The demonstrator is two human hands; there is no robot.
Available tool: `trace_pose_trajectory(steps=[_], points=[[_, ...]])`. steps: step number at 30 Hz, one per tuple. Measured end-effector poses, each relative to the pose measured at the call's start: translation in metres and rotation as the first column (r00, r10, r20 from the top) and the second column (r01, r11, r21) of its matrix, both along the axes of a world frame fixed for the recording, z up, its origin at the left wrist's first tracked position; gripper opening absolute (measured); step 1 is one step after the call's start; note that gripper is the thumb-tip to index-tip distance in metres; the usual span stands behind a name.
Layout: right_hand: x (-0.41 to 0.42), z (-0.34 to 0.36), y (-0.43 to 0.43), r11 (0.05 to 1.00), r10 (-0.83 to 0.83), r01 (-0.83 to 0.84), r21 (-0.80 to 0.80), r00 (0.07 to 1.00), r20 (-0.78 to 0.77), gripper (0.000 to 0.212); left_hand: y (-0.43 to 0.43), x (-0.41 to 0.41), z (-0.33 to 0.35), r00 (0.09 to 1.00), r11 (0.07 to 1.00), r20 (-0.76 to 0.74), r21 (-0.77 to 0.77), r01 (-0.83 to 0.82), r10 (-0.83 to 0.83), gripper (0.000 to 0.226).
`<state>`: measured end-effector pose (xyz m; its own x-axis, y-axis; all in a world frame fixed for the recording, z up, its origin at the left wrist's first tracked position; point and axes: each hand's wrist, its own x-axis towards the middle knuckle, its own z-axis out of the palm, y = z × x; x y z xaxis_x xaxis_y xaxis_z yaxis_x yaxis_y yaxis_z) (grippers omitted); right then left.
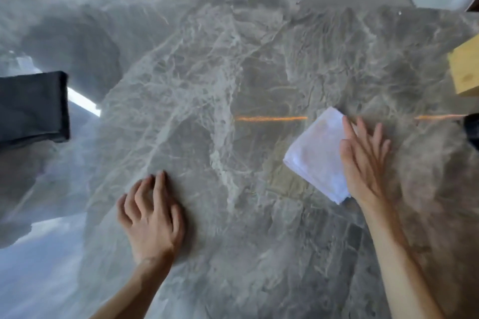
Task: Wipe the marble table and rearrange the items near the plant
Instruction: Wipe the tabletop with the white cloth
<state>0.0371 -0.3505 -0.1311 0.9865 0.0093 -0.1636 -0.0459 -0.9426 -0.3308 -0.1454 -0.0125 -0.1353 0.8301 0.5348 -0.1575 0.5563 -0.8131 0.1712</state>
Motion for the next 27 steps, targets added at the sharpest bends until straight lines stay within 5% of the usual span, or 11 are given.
trace_pose_trajectory(steps=[4,9,12,19,23,25,27], points=[[0.002,-0.006,0.017,0.969,-0.073,0.053,-0.242,0.995,-0.074,0.062,0.004,0.001,-0.003,0.999,0.999,-0.016,0.03,0.034,-0.033,0.067],[0.01,-0.014,0.057,0.927,-0.274,0.25,-0.279,0.961,-0.05,0.065,0.003,0.002,-0.005,0.998,0.999,-0.048,0.019,0.038,-0.037,0.068],[0.016,-0.013,0.075,0.941,-0.254,0.241,-0.239,0.967,-0.027,0.063,0.003,0.001,-0.006,0.997,0.998,-0.055,0.039,0.057,-0.055,0.069],[0.011,0.003,0.101,0.98,0.158,-0.16,-0.119,0.987,-0.02,0.056,0.002,0.003,-0.007,0.997,0.998,-0.059,0.036,0.054,-0.052,0.072],[-0.01,0.012,0.108,0.74,0.66,-0.666,-0.089,0.746,-0.089,0.05,0.0,0.004,-0.006,0.998,0.998,-0.04,0.044,0.052,-0.05,0.071],[-0.022,0.013,0.104,0.615,0.781,-0.784,-0.081,0.62,-0.078,0.051,0.0,0.003,-0.007,0.998,0.997,-0.033,0.049,0.053,-0.052,0.07],[-0.031,0.012,0.095,0.665,0.741,-0.737,-0.121,0.671,-0.018,0.055,0.0,0.003,-0.007,0.998,0.997,-0.042,0.047,0.054,-0.052,0.07]])
